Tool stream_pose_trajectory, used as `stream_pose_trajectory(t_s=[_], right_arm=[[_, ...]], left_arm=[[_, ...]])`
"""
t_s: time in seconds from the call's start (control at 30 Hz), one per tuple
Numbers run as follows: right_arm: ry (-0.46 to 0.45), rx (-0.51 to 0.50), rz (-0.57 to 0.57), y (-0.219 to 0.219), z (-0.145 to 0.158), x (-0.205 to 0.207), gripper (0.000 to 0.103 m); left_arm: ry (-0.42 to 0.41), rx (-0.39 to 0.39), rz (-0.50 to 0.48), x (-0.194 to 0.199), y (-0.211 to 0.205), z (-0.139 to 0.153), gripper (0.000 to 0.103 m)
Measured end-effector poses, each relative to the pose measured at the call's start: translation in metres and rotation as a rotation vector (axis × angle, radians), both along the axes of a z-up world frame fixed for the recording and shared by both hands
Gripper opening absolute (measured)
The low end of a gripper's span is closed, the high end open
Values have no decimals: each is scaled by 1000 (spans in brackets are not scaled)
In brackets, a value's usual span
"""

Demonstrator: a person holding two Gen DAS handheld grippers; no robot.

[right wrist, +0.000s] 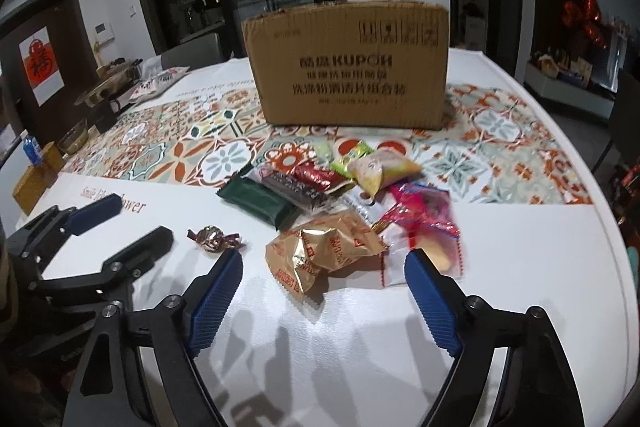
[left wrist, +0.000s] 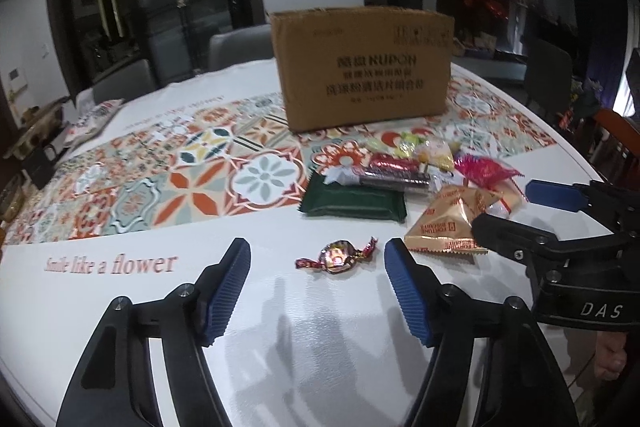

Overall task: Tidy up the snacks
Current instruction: 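Grasp the gold-foil candy with the left tool while the right tool grasps the gold packet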

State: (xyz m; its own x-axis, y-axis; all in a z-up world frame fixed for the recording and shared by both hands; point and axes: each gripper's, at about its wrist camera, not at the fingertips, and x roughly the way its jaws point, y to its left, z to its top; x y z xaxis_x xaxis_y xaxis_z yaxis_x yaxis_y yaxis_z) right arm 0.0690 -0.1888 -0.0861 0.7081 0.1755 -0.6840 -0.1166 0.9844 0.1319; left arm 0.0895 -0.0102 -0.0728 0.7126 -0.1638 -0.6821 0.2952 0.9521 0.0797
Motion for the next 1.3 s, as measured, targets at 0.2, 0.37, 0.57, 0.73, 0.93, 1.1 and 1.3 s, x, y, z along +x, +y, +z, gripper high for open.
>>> stream_pose_trajectory(t_s=[0.2,0.37,0.57,0.73,0.93,1.1,1.3], right_arm=[[59,28,23,4,-15,14,78],[87,27,30,7,-23,22,77],[85,41,27,7,-24,29,77],[101,49,32,8,-30,36,71],[110,53,33,9,-34,39,56],[125,61,55,10,-36,39,41],[122,51,65,13,-34,35,38]], left_arm=[[62,-2,-55,15,-4,-15,59],[81,14,-81,24,-7,-25,56],[121,-6,-103,31,-9,-34,52],[132,-28,-89,35,-6,-36,46],[130,-54,-88,38,-5,-36,39],[110,-66,-98,37,-7,-34,11],[104,-95,-94,37,-4,-34,7]])
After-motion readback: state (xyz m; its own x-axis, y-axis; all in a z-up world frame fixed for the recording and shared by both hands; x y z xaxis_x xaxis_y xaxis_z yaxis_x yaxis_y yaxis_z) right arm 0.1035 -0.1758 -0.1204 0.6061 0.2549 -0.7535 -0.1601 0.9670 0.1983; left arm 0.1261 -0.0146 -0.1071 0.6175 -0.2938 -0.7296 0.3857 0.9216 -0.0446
